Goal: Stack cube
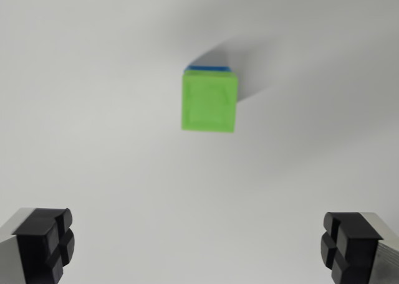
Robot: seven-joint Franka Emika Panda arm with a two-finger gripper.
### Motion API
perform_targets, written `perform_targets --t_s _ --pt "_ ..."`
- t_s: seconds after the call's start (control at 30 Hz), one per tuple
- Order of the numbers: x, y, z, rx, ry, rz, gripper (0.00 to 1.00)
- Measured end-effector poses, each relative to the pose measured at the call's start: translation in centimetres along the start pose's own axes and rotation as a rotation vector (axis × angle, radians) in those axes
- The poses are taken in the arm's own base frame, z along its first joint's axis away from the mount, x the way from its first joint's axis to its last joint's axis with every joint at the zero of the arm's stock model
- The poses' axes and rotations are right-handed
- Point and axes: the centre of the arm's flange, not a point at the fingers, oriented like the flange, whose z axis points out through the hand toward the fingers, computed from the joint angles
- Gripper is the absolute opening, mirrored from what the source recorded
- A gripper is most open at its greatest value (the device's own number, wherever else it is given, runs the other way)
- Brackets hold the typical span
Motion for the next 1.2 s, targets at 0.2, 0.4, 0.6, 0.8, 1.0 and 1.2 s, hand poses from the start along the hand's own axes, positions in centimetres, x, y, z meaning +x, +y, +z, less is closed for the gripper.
perform_targets --t_s 0.2,0.4,0.6,0.8,1.0,1.2 --pt "0.0 0.0 -1.8 -0.001 0.0 0.0 1.0" --pt "0.0 0.0 -3.4 -0.001 0.0 0.0 1.0" --pt "0.0 -0.1 -4.4 0.0 0.0 0.0 1.0" --pt "0.0 -0.1 -4.9 -0.001 0.0 0.0 1.0" --pt "0.0 -0.1 -4.9 -0.001 -0.001 0.0 1.0" --pt "0.0 -0.1 -4.9 -0.002 -0.001 0.0 1.0"
